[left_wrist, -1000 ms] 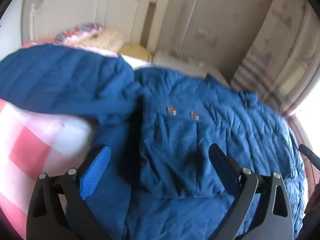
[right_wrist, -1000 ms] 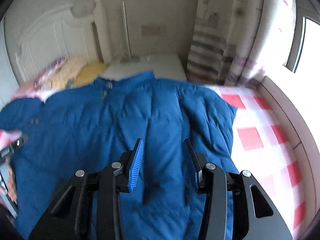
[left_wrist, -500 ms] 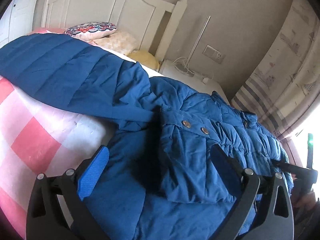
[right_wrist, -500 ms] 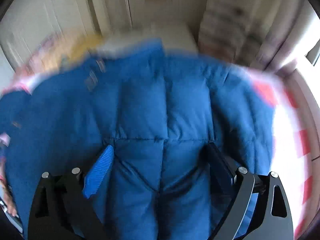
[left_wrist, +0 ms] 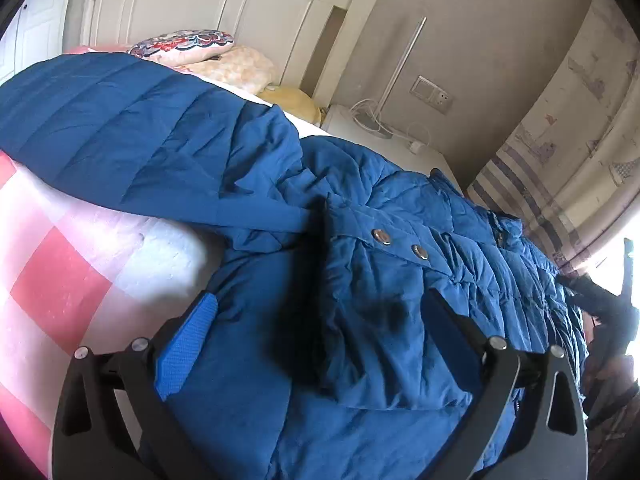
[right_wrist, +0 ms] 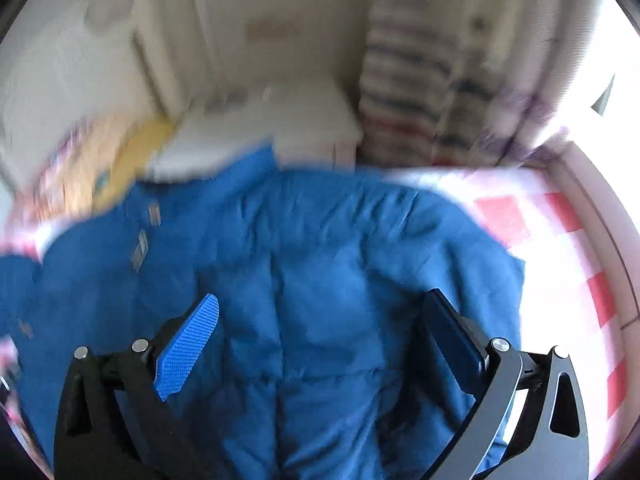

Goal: Fold large clothes

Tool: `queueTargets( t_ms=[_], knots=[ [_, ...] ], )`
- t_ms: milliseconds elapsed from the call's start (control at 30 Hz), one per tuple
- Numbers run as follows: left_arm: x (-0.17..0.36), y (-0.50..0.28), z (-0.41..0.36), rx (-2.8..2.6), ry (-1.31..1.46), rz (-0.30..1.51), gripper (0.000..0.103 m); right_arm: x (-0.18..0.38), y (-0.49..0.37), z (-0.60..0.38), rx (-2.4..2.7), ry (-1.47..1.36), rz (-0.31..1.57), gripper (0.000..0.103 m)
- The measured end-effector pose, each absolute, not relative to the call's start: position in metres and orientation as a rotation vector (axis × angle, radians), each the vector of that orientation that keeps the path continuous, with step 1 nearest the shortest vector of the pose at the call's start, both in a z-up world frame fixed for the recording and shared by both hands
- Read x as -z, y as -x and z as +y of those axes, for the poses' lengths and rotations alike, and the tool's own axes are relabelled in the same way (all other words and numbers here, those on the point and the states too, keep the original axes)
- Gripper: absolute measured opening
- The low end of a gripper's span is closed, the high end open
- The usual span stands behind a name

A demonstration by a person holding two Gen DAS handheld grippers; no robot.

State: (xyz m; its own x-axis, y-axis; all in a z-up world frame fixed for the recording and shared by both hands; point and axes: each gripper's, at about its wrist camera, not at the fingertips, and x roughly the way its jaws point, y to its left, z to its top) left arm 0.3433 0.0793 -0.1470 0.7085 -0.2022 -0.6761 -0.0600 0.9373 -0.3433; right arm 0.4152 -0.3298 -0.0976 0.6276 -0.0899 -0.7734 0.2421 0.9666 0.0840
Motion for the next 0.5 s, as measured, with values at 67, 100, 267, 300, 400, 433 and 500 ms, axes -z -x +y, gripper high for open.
queueTargets(
  t_ms=[67,100,267,300,400,433,500],
  knots=[
    [0.147,-0.344,0.078,0.078,0.346,0.788,0.1,0.105,-0.419,-0.339,0.257,-0.163,0.903,0.098],
    [0.147,-0.344,0.077,0.078,0.346,0.788,0.1,0.115,-0.423,-0.341,0.274,-0.14,0.96,0.099],
    [0.147,-0.345,0.077,0.083,0.355,0.791,0.1,0.109,-0.403,-0.335,0.254,-0.121,0.987,0.098],
    [0.147,-0.345,0.077,0.083,0.353,0.792,0.1,0.095,-0.387,-0.326,0.208,-0.138,0.919,0.098],
    [0.147,-0.345,0.077,0.084,0.355,0.791,0.1,0.087,-0.361,-0.287,0.087,-0.057,0.86,0.098],
    [0.147,-0.345,0.077,0.085,0.358,0.791,0.1,0.09,-0.356,-0.275,0.055,-0.016,0.877,0.098],
    [0.147,-0.343,0.079,0.095,0.374,0.782,0.1,0.11,-0.35,-0.248,-0.02,0.078,0.955,0.098]
  ],
)
